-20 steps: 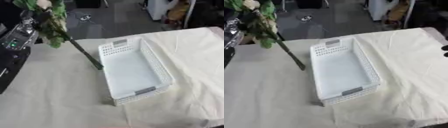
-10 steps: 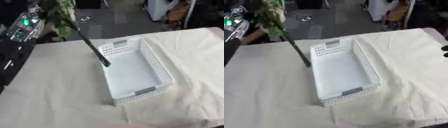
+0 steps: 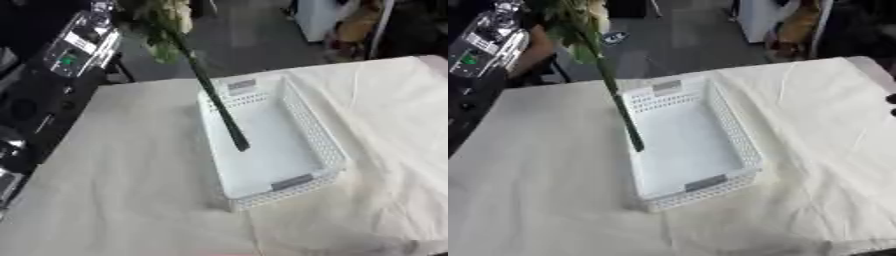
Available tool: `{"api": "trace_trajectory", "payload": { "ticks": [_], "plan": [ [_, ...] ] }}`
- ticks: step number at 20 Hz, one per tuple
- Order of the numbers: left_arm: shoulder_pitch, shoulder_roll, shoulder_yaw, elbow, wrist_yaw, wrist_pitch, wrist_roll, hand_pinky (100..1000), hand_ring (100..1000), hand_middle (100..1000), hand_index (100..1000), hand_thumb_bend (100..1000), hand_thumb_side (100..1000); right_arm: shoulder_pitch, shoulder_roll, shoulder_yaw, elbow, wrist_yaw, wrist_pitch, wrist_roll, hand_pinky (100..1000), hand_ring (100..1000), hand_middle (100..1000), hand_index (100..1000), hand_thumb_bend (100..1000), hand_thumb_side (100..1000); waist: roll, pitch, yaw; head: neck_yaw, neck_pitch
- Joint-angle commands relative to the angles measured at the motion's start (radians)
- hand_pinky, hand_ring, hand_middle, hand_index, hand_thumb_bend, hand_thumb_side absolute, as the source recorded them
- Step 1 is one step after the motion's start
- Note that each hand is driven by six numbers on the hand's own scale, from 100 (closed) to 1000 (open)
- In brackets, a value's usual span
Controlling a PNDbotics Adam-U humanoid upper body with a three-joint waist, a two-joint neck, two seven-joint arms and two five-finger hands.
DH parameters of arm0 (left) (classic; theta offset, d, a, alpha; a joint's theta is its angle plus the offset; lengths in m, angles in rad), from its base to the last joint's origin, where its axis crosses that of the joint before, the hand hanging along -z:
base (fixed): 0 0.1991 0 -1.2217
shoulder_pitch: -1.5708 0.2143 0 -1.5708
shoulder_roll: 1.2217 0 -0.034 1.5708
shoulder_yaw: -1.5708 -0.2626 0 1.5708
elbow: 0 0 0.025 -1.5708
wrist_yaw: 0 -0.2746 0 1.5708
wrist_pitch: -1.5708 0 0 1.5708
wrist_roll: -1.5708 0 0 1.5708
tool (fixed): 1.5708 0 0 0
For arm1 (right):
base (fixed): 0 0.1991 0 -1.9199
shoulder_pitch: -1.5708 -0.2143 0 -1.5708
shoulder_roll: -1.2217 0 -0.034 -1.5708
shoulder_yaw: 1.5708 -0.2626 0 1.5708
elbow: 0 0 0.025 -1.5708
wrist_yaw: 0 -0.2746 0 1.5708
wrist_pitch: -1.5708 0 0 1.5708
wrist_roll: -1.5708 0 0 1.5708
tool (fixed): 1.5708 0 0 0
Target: Pick up objects on the table and place them in the box.
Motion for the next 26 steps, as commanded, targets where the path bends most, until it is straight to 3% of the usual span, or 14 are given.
{"api": "trace_trajectory", "payload": {
  "ticks": [1, 12, 26],
  "plan": [
    [-0.028, -0.004, -0.007, -0.064, 0.028, 0.001, -0.01, 100, 100, 100, 189, 100, 523, -0.009, -0.019, -0.003, -0.016, -0.006, 0.002, 0.002, 708, 770, 840, 944, 100, 468, -0.003, -0.01, -0.001, 0.01, -0.001],
    [-0.057, -0.142, -0.051, -0.086, 0.063, 0.004, -0.008, 100, 100, 100, 189, 100, 505, -0.008, -0.016, -0.002, -0.016, -0.005, 0.002, 0.004, 708, 771, 840, 947, 100, 467, -0.008, -0.009, -0.001, 0.024, -0.001],
    [-0.045, -0.318, -0.096, 0.043, 0.044, -0.026, 0.016, 100, 100, 100, 188, 100, 448, -0.013, -0.007, -0.021, -0.016, -0.002, 0.004, -0.023, 710, 783, 855, 1000, 100, 477, -0.012, -0.008, -0.007, 0.043, -0.001]
  ]
}}
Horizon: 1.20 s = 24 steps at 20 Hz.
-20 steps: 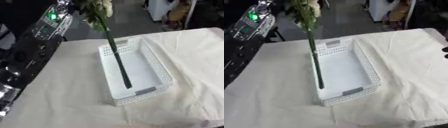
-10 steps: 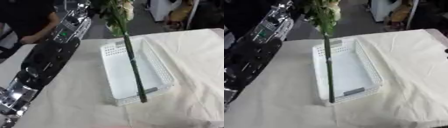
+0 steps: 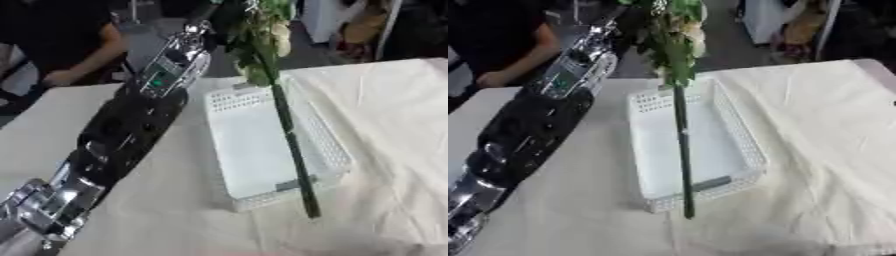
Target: Pick up objects on the table and place them in the box.
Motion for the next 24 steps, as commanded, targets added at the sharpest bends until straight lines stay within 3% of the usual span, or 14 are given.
{"api": "trace_trajectory", "payload": {
  "ticks": [1, 11, 13, 14, 15, 16, 17, 18, 19, 22, 24],
  "plan": [
    [-0.012, -0.021, -0.016, 0.026, -0.015, -0.007, -0.006, 100, 100, 100, 188, 100, 443, -0.013, -0.007, -0.017, -0.016, 0.0, 0.0, -0.023, 714, 791, 864, 1000, 100, 481, -0.008, -0.008, -0.003, 0.013, -0.001],
    [0.03, -0.096, -0.072, 0.143, -0.057, 0.001, -0.06, 100, 100, 100, 197, 100, 391, -0.023, -0.005, -0.014, -0.016, 0.006, -0.004, -0.05, 719, 793, 861, 1000, 100, 481, -0.005, -0.005, -0.009, 0.019, -0.001],
    [0.046, -0.103, -0.087, 0.182, -0.079, 0.005, -0.068, 100, 100, 100, 259, 100, 349, -0.024, -0.005, -0.014, -0.016, 0.007, -0.003, -0.047, 719, 792, 859, 1000, 100, 479, -0.005, -0.004, -0.01, 0.019, -0.001],
    [0.053, -0.102, -0.098, 0.202, -0.109, 0.009, -0.074, 100, 100, 230, 409, 100, 296, -0.024, -0.006, -0.014, -0.016, 0.007, -0.003, -0.046, 719, 791, 857, 1000, 100, 479, -0.005, -0.004, -0.01, 0.02, -0.001],
    [0.061, -0.098, -0.117, 0.217, -0.172, 0.013, -0.091, 100, 338, 534, 658, 100, 667, -0.025, -0.006, -0.015, -0.016, 0.007, -0.003, -0.045, 719, 790, 856, 1000, 100, 479, -0.004, -0.004, -0.011, 0.02, -0.001],
    [0.067, -0.096, -0.127, 0.226, -0.246, 0.016, -0.121, 100, 245, 470, 599, 100, 585, -0.025, -0.006, -0.015, -0.016, 0.007, -0.003, -0.044, 719, 790, 857, 1000, 100, 479, -0.004, -0.003, -0.01, 0.02, -0.001],
    [0.071, -0.083, -0.15, 0.228, -0.335, 0.018, -0.158, 683, 843, 904, 972, 380, 989, -0.025, -0.007, -0.016, -0.016, 0.008, -0.003, -0.044, 719, 789, 855, 1000, 100, 478, -0.003, -0.004, -0.011, 0.02, -0.001],
    [0.075, -0.069, -0.168, 0.226, -0.454, 0.018, -0.197, 683, 843, 904, 972, 380, 989, -0.025, -0.008, -0.016, -0.016, 0.009, -0.003, -0.044, 719, 789, 855, 1000, 100, 478, -0.002, -0.004, -0.011, 0.02, -0.001],
    [0.079, -0.058, -0.172, 0.222, -0.588, 0.015, -0.235, 815, 917, 950, 990, 590, 1000, -0.024, -0.008, -0.017, -0.016, 0.009, -0.003, -0.043, 719, 788, 854, 1000, 100, 478, -0.002, -0.004, -0.01, 0.018, -0.001],
    [0.087, -0.043, -0.136, 0.197, -1.01, -0.011, -0.375, 874, 941, 965, 978, 678, 1000, -0.02, -0.01, -0.017, -0.016, 0.012, -0.002, -0.041, 718, 785, 851, 1000, 100, 475, -0.002, -0.005, -0.005, 0.013, -0.001],
    [0.088, -0.043, -0.095, 0.173, -1.202, -0.037, -0.47, 875, 942, 966, 978, 684, 1000, -0.017, -0.011, -0.017, -0.016, 0.013, -0.002, -0.038, 718, 785, 851, 1000, 100, 474, -0.003, -0.005, -0.002, 0.012, -0.001]
  ]
}}
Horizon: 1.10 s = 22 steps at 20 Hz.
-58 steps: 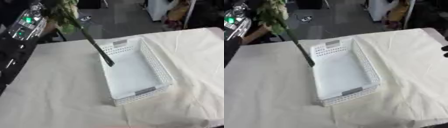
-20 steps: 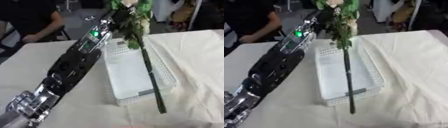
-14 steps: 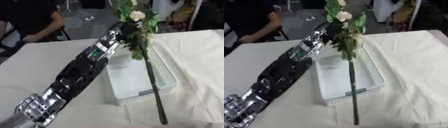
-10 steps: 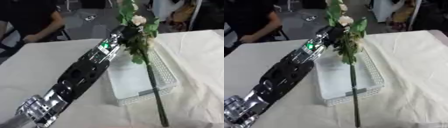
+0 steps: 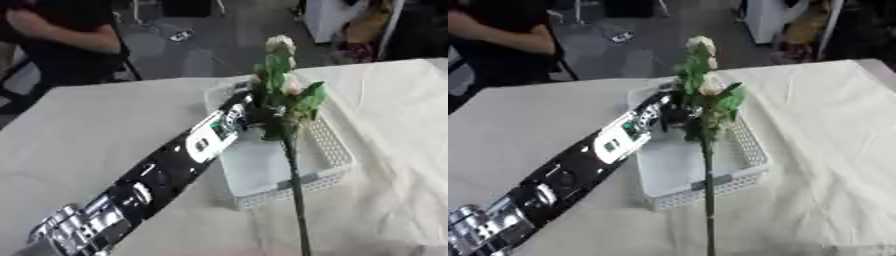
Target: Pick up objects on the table and place them in the box.
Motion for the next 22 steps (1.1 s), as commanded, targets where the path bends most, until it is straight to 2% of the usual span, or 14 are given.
{"api": "trace_trajectory", "payload": {
  "ticks": [1, 3, 7, 15, 16, 19, 22],
  "plan": [
    [-0.013, 0.024, 0.062, -0.05, -0.29, -0.034, -0.137, 882, 939, 966, 972, 694, 1000, -0.012, -0.018, -0.008, -0.016, 0.003, 0.0, 0.004, 718, 785, 851, 1000, 100, 474, -0.007, -0.007, 0.004, 0.001, -0.001],
    [-0.013, 0.023, 0.087, -0.068, -0.367, -0.046, -0.197, 891, 940, 965, 968, 696, 999, -0.011, -0.018, -0.009, -0.016, 0.003, 0.0, 0.004, 718, 784, 850, 1000, 100, 474, -0.008, -0.008, 0.004, 0.002, -0.001],
    [-0.011, 0.023, 0.106, -0.09, -0.438, -0.056, -0.263, 895, 939, 963, 964, 693, 1000, -0.01, -0.018, -0.009, -0.016, 0.003, 0.001, 0.005, 718, 784, 850, 1000, 100, 474, -0.008, -0.008, 0.005, 0.002, -0.001],
    [-0.013, 0.048, 0.124, -0.131, -0.5, -0.061, -0.304, 900, 935, 954, 951, 706, 978, -0.01, -0.017, -0.01, -0.016, 0.004, 0.003, 0.006, 717, 782, 849, 999, 100, 473, -0.008, -0.01, 0.005, 0.001, -0.001],
    [-0.015, 0.066, 0.126, -0.148, -0.513, -0.064, -0.308, 900, 935, 954, 951, 706, 978, -0.009, -0.017, -0.01, -0.016, 0.004, 0.003, 0.007, 717, 782, 849, 999, 100, 473, -0.008, -0.01, 0.005, 0.0, -0.001],
    [-0.023, 0.156, 0.136, -0.227, -0.577, -0.088, -0.338, 937, 943, 934, 934, 813, 896, -0.008, -0.018, -0.009, -0.016, 0.005, 0.005, 0.009, 717, 782, 849, 997, 100, 473, -0.006, -0.012, 0.008, -0.007, -0.001],
    [-0.015, 0.295, 0.176, -0.373, -0.64, -0.122, -0.371, 991, 944, 918, 910, 898, 821, -0.007, -0.019, -0.011, -0.016, 0.007, 0.006, 0.009, 717, 781, 849, 997, 100, 474, -0.003, -0.012, 0.011, -0.018, -0.001]
  ]
}}
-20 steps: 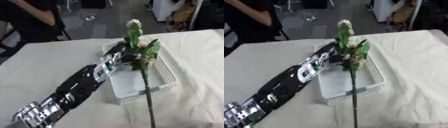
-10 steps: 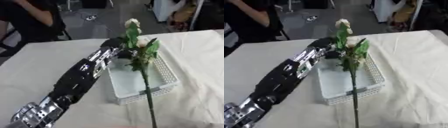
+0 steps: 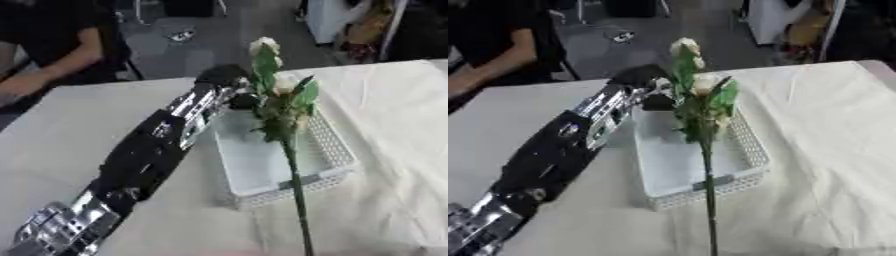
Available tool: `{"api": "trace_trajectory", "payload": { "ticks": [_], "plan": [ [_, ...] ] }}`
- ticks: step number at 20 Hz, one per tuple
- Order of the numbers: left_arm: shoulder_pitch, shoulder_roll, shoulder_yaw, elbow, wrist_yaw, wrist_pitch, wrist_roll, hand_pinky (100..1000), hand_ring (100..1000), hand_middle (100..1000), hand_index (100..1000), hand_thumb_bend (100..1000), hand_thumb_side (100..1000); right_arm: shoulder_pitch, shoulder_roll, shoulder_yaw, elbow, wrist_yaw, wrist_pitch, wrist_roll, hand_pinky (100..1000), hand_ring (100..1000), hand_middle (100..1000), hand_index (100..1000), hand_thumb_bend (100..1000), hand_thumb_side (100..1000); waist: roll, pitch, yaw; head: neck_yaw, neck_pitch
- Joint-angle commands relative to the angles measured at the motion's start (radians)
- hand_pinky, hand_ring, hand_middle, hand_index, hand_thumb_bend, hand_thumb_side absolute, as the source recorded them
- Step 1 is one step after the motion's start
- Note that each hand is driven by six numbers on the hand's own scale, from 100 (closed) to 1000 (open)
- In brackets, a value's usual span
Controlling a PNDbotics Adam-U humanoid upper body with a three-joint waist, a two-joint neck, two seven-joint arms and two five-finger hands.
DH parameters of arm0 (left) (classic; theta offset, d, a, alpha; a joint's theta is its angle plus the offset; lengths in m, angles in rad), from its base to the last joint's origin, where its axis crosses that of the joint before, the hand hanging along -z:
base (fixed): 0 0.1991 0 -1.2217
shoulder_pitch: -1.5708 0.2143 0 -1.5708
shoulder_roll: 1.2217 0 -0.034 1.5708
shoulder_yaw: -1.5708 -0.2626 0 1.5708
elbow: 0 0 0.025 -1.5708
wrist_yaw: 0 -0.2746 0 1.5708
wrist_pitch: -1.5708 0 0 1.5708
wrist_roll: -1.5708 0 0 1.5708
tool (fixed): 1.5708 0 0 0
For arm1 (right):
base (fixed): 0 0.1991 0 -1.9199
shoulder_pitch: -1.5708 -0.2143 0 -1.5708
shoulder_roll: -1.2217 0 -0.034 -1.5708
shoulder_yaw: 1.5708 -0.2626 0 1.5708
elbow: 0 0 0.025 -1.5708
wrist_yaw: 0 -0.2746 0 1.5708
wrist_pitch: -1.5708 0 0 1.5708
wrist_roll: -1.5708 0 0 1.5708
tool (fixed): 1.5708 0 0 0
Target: Pick up objects on the table and place them in the box.
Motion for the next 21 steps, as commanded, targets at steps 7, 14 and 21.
{"api": "trace_trajectory", "payload": {
  "ticks": [7, 14, 21],
  "plan": [
    [0.191, 0.385, 0.285, -0.547, 0.003, 0.034, 0.063, 935, 896, 897, 881, 877, 598, -0.009, -0.023, -0.018, -0.016, 0.009, 0.0, -0.004, 717, 780, 849, 991, 100, 468, -0.002, -0.001, 0.016, -0.043, -0.001],
    [0.429, 0.211, 0.487, -0.629, 0.38, -0.128, 0.65, 722, 830, 851, 880, 639, 599, -0.006, -0.02, -0.027, -0.016, 0.012, -0.005, -0.014, 717, 780, 848, 987, 100, 467, -0.017, 0.009, 0.038, -0.056, -0.001],
    [0.574, -0.05, 0.527, -0.612, 0.872, -0.416, 0.983, 602, 792, 842, 914, 565, 814, -0.003, -0.015, -0.032, -0.016, 0.015, -0.009, -0.019, 716, 779, 847, 985, 100, 461, -0.026, 0.019, 0.05, -0.056, -0.001]
  ]
}}
